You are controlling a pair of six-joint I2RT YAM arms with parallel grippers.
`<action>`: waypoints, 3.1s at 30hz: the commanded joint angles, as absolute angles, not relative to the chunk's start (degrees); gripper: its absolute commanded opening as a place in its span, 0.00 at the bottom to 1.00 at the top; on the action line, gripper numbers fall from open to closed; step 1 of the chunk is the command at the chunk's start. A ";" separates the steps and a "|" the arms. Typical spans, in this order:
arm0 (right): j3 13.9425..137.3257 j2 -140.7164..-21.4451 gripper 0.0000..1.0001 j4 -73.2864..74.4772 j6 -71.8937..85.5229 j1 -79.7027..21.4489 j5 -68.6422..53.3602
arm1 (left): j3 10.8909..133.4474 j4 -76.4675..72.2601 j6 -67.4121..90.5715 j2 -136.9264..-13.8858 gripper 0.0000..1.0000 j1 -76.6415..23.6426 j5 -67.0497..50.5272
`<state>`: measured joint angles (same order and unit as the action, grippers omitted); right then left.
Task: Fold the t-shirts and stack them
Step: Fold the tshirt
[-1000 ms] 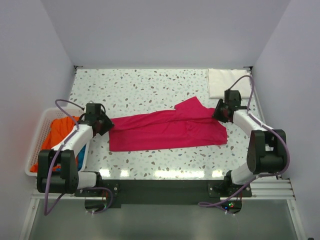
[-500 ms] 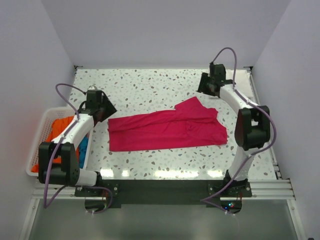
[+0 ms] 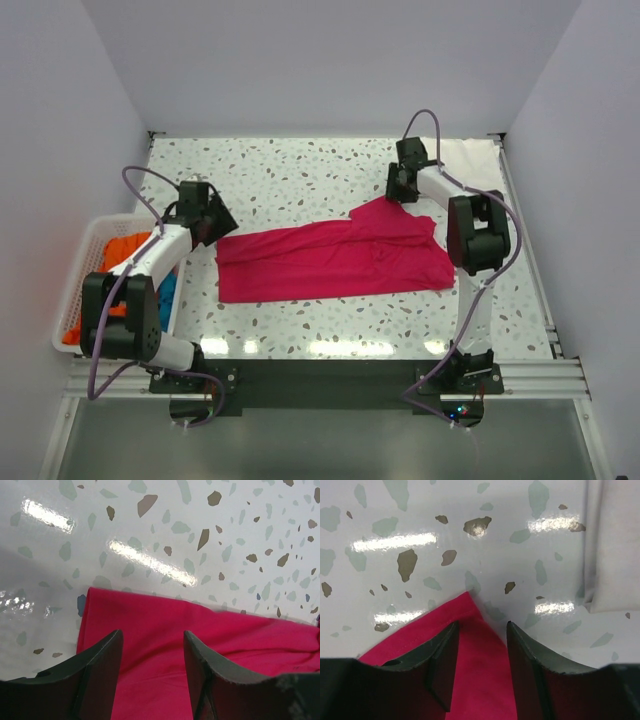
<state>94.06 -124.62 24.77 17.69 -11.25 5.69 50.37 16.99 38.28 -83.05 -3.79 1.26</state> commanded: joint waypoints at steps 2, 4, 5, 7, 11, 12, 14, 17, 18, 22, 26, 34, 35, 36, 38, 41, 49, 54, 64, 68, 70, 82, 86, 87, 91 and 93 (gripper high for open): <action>96.59 -126.65 0.40 24.70 16.52 -13.09 7.91 | 52.21 14.85 37.09 -83.41 0.56 -4.31 0.35; 96.33 -126.91 0.33 24.78 16.70 -13.44 8.09 | 52.12 14.85 37.27 -83.32 0.56 -4.31 0.35; 96.33 -126.65 0.25 24.79 16.79 -13.45 8.26 | 52.03 15.03 37.18 -83.23 0.56 -4.31 0.26; 96.07 -125.78 0.17 24.87 16.96 -13.53 8.35 | 51.86 15.20 37.53 -83.06 0.56 -4.31 0.26; 94.31 -120.86 0.00 24.17 17.40 -13.54 8.61 | 50.80 15.29 38.84 -81.83 0.56 -4.31 1.23; 93.09 -118.24 0.00 24.08 17.58 -13.45 8.18 | 50.28 15.29 39.20 -81.74 0.56 -4.31 1.32; 91.50 -114.89 0.00 23.47 17.93 -13.45 8.00 | 50.10 15.29 39.55 -81.48 0.56 -4.31 1.32; 86.67 -107.68 0.00 21.45 18.98 -13.45 7.03 | 49.83 15.47 40.08 -81.21 0.56 -4.31 1.76; 83.96 -105.66 0.00 21.01 19.25 -13.53 6.68 | 49.75 15.47 40.17 -81.12 0.56 -4.22 1.93; 76.32 -96.18 0.00 19.25 20.82 -13.45 3.87 | 49.13 15.47 40.52 -80.95 0.56 -4.22 1.85; 69.81 -89.49 0.00 18.02 22.32 -13.45 1.15 | 48.61 15.29 40.61 -80.95 0.56 -4.22 1.76; 58.19 -75.07 0.00 18.01 24.43 -13.62 -2.28 | 47.99 15.29 40.61 -80.77 0.56 -4.22 1.76; 56.62 -73.84 0.00 18.37 24.69 -13.71 -2.63 | 47.90 15.38 40.61 -80.77 0.56 -4.22 1.84; 55.73 -71.39 0.00 18.80 24.78 -13.97 -2.90 | 47.81 15.21 40.61 -80.77 0.56 -4.22 1.76; 52.49 -69.01 0.00 19.16 25.74 -14.33 -3.43 | 47.81 15.29 40.61 -80.77 0.56 -4.22 1.93; 47.66 -64.09 0.00 19.34 27.24 -15.29 -3.96 | 47.64 15.29 40.61 -80.77 0.56 -4.22 2.02; 35.69 -53.88 0.00 18.02 30.41 -18.28 -5.09 | 47.29 15.47 40.52 -80.60 0.56 -4.22 2.11; 29.98 -51.68 0.00 14.86 30.85 -20.56 -6.24 | 46.85 15.38 40.43 -80.25 0.56 -4.22 2.11; 32.68 -48.60 0.55 19.52 27.43 -22.67 -0.18 | 46.67 15.38 40.52 -79.89 0.56 -4.22 2.11; 36.29 -57.37 0.49 15.66 25.67 -22.59 0.27 | 46.84 15.29 40.61 -80.07 0.56 -4.22 2.02; 38.04 -63.68 0.40 11.53 24.88 -22.67 0.09 | 47.11 15.38 40.61 -80.24 0.56 -4.22 2.02; 45.96 -84.28 0.35 1.94 21.89 -23.55 -1.23 | 47.81 15.73 40.08 -80.42 0.56 -4.22 2.20; 46.84 -86.66 0.34 1.14 22.06 -24.17 -1.14 | 47.81 15.73 40.17 -80.59 0.56 -4.22 2.20; 47.02 -87.36 0.34 1.06 21.97 -24.26 -1.06 | 47.81 15.65 40.17 -80.68 0.56 -4.22 2.11; 47.46 -88.24 0.22 0.70 22.50 -24.96 -1.32 | 47.90 15.56 40.25 -80.77 0.56 -4.22 2.02; 47.46 -87.89 0.13 0.79 22.67 -25.75 -1.58 | 47.90 15.64 40.25 -80.77 0.56 -4.22 2.02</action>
